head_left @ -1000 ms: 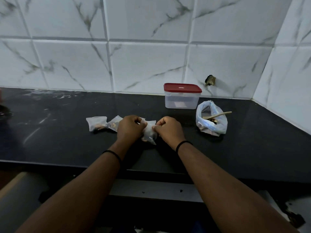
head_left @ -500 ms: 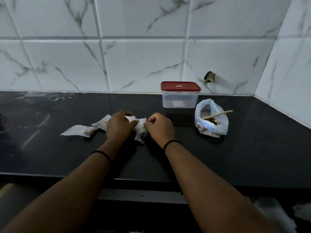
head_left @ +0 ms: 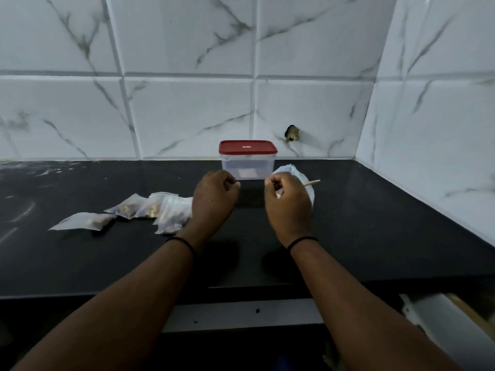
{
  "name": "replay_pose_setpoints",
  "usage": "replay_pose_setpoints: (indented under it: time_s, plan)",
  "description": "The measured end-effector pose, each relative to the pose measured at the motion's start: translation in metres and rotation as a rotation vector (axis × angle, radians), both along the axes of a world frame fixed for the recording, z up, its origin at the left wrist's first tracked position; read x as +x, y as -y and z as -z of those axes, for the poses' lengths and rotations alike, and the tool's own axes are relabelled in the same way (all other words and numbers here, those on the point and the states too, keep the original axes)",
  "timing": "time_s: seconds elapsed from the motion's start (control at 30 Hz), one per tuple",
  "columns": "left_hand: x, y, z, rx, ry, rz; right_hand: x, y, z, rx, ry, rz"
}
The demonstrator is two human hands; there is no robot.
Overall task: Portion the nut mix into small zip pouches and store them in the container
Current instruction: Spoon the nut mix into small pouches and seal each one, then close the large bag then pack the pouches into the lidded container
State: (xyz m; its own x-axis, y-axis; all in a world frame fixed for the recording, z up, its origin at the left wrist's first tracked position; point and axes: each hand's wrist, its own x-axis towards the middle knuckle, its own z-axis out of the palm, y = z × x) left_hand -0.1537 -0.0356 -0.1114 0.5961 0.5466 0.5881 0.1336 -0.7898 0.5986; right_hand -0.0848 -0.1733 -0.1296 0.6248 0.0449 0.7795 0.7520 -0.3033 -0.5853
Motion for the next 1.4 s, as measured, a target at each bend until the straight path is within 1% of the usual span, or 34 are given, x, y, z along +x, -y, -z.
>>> replay_pose_setpoints:
  time_s: [0.07,0.17,0.23,0.3,0.4,0.47,0.57,0.67,0.73,0.83,0.93,1.07,1.17,1.27,1.4]
  plan:
    - [0.015,0.019,0.003,-0.074,-0.026,0.049,0.017,0.027,0.002,-0.019,0.002,0.095]
    - [0.040,0.041,0.009,-0.206,-0.144,0.102,0.042,0.055,0.009,-0.120,-0.120,0.191]
    - [0.054,0.050,0.015,-0.267,-0.188,0.110,0.056,0.063,0.011,-0.140,-0.186,0.200]
    - [0.066,0.054,0.022,-0.308,-0.208,0.101,0.071,0.066,0.013,-0.165,-0.192,0.185]
    - [0.078,0.053,0.025,-0.301,-0.277,0.065,0.096,0.063,0.012,-0.232,-0.191,0.201]
    - [0.087,0.049,0.023,-0.269,-0.337,0.036,0.114,0.059,0.011,-0.288,-0.245,0.232]
    - [0.097,0.045,0.024,-0.225,-0.393,0.011,0.133,0.057,0.014,-0.373,-0.355,0.187]
    - [0.104,0.043,0.026,-0.199,-0.416,0.008,0.139,0.055,0.015,-0.414,-0.351,0.179]
    - [0.105,0.041,0.026,-0.227,-0.414,0.021,0.137,0.053,0.014,-0.388,-0.329,0.145]
    - [0.103,0.036,0.025,-0.303,-0.374,0.041,0.133,0.050,0.009,-0.287,-0.292,0.075]
    - [0.101,0.033,0.025,-0.356,-0.337,0.057,0.122,0.052,0.001,-0.213,-0.186,0.042]
    - [0.100,0.032,0.025,-0.372,-0.324,0.065,0.104,0.064,-0.005,-0.138,0.033,0.117]
    - [0.098,0.034,0.024,-0.374,-0.334,0.075,0.103,0.072,-0.003,-0.041,0.105,0.200]
    - [0.096,0.037,0.023,-0.325,-0.368,0.076,0.114,0.074,0.000,0.002,0.066,0.262]
    - [0.096,0.037,0.023,-0.335,-0.384,0.093,0.130,0.071,0.007,-0.040,-0.109,0.311]
